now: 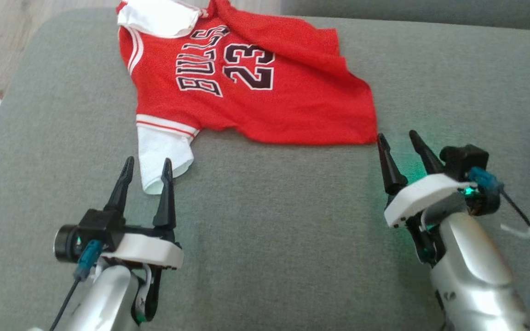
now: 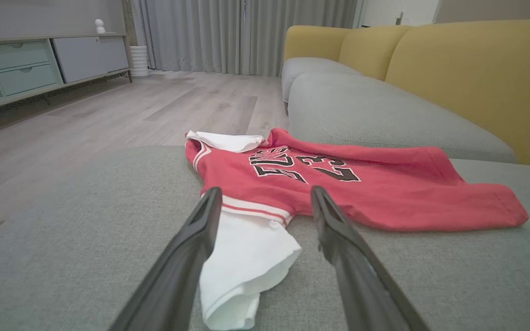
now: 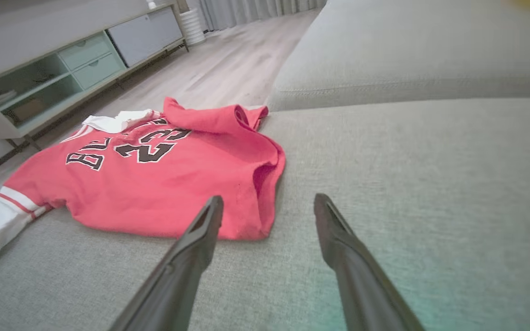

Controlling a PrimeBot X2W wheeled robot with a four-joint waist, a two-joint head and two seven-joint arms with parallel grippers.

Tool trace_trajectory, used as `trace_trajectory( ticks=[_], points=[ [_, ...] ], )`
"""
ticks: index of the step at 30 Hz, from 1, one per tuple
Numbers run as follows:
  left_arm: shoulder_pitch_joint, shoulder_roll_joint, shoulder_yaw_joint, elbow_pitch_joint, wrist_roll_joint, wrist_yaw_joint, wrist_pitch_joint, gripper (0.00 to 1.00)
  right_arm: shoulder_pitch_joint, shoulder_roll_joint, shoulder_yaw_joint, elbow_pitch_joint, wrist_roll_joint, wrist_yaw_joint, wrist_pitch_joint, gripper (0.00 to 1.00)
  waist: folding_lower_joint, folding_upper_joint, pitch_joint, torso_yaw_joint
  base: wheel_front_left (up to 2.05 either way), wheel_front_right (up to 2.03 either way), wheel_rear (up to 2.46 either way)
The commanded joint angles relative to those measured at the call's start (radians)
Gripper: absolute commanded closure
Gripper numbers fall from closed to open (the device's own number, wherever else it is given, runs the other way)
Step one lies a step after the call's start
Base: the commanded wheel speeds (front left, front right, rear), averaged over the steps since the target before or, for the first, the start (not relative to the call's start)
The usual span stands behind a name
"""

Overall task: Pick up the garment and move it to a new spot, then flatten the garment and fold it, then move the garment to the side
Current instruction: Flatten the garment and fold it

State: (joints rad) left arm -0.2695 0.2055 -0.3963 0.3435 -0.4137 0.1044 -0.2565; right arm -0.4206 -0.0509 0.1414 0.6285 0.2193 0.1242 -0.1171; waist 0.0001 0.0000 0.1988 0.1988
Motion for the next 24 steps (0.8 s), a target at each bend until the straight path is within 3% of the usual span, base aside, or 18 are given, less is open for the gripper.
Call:
trace_trajectory(
  ticks=[1,12,18,19,20,24],
  points=[
    [-0.048,0.009,0.036,-0.019,0.011,-0.005,-0.005,0.00,-0.055,0.001,0.030,0.014,0.042,0.007,0.021,0.00,-0.0001,0.0000,0.016,0.017,0.00,0.00,0.00],
    [-0.066,-0.048,0.059,-0.001,0.048,-0.038,-0.005,0.00,-0.231,0.001,0.047,0.278,0.100,0.007,0.064,0.00,-0.0001,0.0000,0.063,0.063,0.00,0.00,0.00],
    [-0.071,-0.073,0.082,0.008,0.069,-0.056,-0.005,0.00,-0.288,0.001,0.109,0.373,0.112,0.007,0.063,0.00,-0.0001,0.0000,0.076,0.073,0.00,0.00,0.00],
    [-0.071,-0.075,0.087,0.010,0.072,-0.059,-0.005,0.00,-0.295,0.001,0.122,0.380,0.113,0.007,0.054,0.45,-0.0001,0.0000,0.077,0.072,0.00,0.00,0.00],
    [-0.071,-0.077,0.092,0.012,0.076,-0.062,-0.005,0.00,-0.301,0.001,0.132,0.386,0.110,0.007,0.040,0.99,-0.0001,0.0000,0.078,0.070,0.00,0.00,0.00],
    [-0.071,-0.082,0.113,0.021,0.088,-0.067,-0.005,0.00,-0.330,0.000,0.135,0.423,0.069,0.007,-0.034,1.00,-0.0001,0.0000,0.073,0.052,0.00,0.00,0.00]
  ],
)
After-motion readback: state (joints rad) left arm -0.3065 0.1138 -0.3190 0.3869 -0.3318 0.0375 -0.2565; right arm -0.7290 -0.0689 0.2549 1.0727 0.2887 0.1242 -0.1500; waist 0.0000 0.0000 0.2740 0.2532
